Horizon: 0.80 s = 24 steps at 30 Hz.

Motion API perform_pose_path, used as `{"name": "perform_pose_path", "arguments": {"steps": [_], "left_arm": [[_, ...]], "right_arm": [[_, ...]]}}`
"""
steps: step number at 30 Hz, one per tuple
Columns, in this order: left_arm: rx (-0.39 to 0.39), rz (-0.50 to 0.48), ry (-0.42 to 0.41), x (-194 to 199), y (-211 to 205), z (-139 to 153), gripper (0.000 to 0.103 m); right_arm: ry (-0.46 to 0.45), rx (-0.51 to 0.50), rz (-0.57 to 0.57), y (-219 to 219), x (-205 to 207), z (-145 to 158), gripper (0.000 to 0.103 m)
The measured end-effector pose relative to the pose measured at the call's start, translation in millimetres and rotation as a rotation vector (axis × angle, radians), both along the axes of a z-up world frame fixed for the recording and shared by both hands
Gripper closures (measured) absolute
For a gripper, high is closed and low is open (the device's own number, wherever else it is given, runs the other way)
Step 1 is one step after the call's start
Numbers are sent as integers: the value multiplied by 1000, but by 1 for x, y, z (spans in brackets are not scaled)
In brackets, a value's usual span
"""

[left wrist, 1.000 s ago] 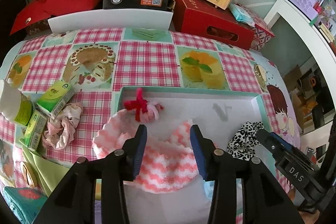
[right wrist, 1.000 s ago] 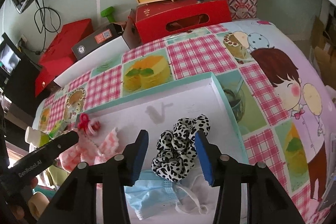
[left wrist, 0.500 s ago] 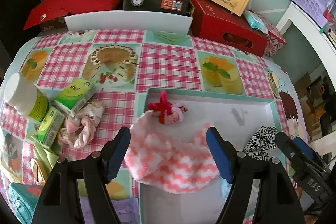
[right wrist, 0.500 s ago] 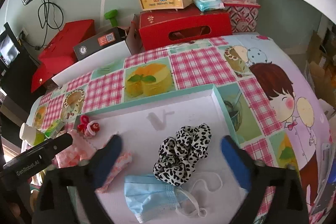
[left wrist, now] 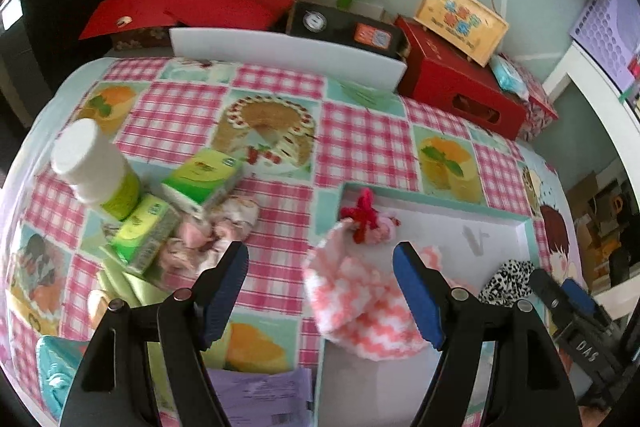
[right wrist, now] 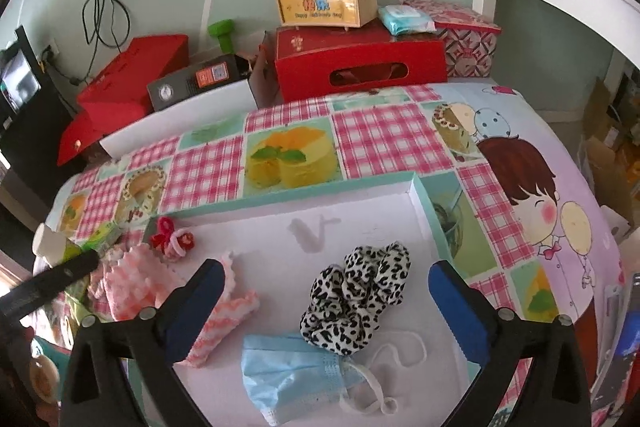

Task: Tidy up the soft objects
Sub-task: 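Withdraw both grippers from the tray back toward the pile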

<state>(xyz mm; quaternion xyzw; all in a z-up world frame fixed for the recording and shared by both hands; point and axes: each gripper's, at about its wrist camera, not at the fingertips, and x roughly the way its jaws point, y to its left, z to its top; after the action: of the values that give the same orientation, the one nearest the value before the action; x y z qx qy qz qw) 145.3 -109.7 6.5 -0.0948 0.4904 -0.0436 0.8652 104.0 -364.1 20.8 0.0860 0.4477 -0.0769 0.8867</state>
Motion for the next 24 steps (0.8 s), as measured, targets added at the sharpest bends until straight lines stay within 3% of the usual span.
{"name": "perform_pose_path", "arguments": {"steps": [17,24], "left_arm": [[-38,223,-92,-23,104,31,27],[-27,297,-85,-42,148,32,27]], "right_arm": [[-32,-46,101,47,4,6,0],[-29,15,208,82,9,5,0]]}}
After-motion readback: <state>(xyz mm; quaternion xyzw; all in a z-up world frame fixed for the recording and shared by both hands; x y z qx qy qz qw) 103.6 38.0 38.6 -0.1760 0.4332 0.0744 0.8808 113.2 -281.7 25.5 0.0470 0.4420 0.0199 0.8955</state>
